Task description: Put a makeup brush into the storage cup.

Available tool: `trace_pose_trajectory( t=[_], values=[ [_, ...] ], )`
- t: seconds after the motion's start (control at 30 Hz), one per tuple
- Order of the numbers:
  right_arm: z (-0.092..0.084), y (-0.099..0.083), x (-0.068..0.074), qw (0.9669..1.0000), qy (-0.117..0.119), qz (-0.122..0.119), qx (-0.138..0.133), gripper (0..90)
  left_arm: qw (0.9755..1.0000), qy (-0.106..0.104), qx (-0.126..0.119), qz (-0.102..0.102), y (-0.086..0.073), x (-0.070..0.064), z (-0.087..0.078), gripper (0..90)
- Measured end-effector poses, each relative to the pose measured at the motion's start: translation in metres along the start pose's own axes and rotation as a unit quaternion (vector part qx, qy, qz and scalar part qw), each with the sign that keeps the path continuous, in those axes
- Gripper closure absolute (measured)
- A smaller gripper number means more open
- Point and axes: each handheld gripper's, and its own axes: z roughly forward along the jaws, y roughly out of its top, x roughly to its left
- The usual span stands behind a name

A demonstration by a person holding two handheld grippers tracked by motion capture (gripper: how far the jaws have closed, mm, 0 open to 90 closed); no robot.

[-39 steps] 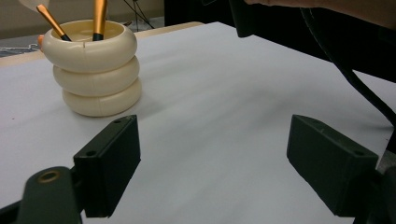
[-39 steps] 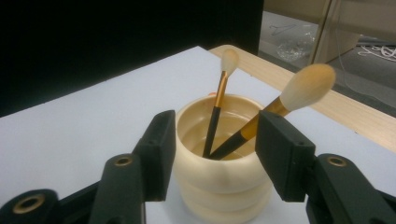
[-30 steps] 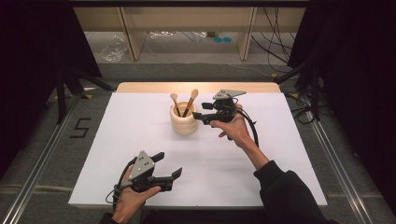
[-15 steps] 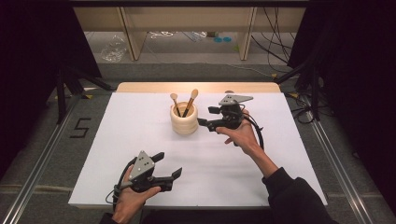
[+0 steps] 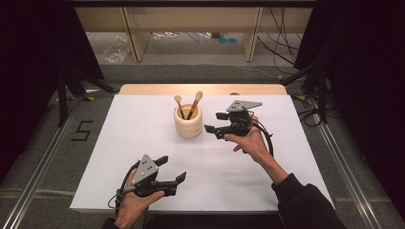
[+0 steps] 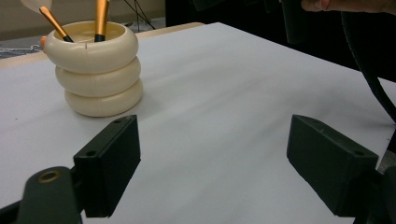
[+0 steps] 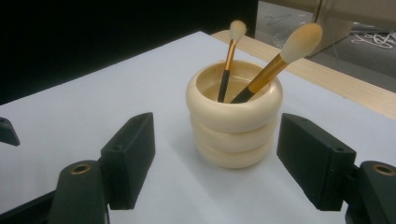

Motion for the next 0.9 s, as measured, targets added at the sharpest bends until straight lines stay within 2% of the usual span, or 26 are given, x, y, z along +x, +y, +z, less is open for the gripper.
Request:
trace_pose_trajectory(
  t=[0.03,0.23,0.27,0.43,0.47,0.57,0.67,0.7,0.77,0.83,0.9],
  values=[
    [0.000,0.000,0.000,1.0000,0.000,0.001,0.000,28.6,1.0000,0.002,0.002,-0.009,0.000,-0.001,0.000,17.3],
    [-0.004,-0.002,0.003,1.0000,0.001,-0.005,0.003,28.6,1.0000,0.005,0.004,-0.006,0.000,-0.001,-0.001,17.3],
    [-0.004,-0.002,0.004,1.0000,0.002,-0.004,0.000,28.6,1.0000,0.003,0.003,0.006,0.000,0.001,-0.001,17.3],
    [-0.010,-0.003,0.006,0.9999,0.000,-0.010,0.004,27.9,0.9999,0.007,0.005,-0.008,0.000,-0.001,-0.001,17.3],
    [-0.010,-0.003,0.006,0.9999,0.000,-0.012,0.003,27.9,1.0000,0.004,0.004,0.007,0.000,0.000,-0.001,17.3],
    [-0.011,-0.004,0.008,1.0000,0.004,-0.008,-0.003,27.8,1.0000,0.003,0.002,0.003,0.000,0.000,0.000,17.3],
    [-0.012,-0.004,0.010,0.9999,0.001,-0.014,0.000,26.7,1.0000,0.002,0.002,0.006,0.000,0.001,-0.001,17.3],
    [-0.012,-0.004,0.011,0.9999,0.004,-0.012,-0.002,26.2,1.0000,0.006,0.005,-0.006,0.000,-0.001,-0.001,17.3],
    [-0.015,-0.006,0.012,0.9999,-0.001,-0.012,-0.002,25.4,1.0000,0.007,0.005,-0.002,0.000,0.000,-0.002,17.3],
    [-0.017,-0.008,0.011,0.9999,0.002,-0.013,0.005,24.5,1.0000,0.007,0.005,-0.002,0.000,0.000,-0.002,17.3],
    [-0.019,-0.010,0.012,0.9999,0.006,-0.009,0.000,24.1,1.0000,0.007,0.005,-0.002,0.000,0.000,-0.002,17.3]
  ],
)
